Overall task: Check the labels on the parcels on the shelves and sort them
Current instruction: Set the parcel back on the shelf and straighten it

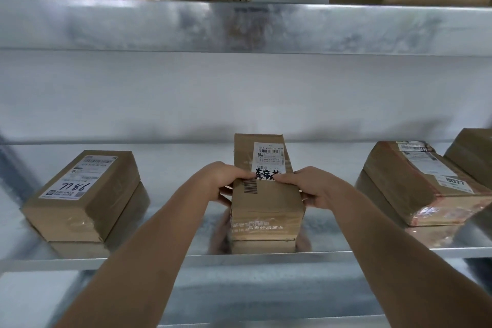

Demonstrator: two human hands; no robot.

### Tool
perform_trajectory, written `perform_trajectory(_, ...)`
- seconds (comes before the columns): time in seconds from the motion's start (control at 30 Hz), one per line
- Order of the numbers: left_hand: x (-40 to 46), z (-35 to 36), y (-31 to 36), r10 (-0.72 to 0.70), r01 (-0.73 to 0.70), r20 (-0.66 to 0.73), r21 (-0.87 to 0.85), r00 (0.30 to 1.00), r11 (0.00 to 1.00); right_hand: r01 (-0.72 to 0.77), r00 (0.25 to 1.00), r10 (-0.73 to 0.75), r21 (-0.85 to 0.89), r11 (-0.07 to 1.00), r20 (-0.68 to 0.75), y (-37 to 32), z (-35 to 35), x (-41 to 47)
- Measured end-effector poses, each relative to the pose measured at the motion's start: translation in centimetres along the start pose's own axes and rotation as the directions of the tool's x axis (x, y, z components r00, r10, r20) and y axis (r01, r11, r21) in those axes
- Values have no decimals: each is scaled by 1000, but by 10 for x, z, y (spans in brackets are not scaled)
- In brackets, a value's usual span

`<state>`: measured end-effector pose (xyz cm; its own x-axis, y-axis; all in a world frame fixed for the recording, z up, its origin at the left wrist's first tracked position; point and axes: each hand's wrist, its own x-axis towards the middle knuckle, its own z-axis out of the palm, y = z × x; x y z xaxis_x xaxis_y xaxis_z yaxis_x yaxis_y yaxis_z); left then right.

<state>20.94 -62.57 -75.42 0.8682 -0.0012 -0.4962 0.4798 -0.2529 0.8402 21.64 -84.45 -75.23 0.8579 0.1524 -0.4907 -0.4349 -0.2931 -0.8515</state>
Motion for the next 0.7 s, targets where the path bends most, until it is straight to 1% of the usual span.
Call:
perform_trajectory(0.43,0,0,-4,-6,6,2,-33,1000,999,17,1000,-17,-19,1000,14,2,-2,3)
perform_trajectory(0.7,-19,15,-8,-1,-4,-86,-55,996,998,31,997,-31,2,1000,-73,8,6,-7)
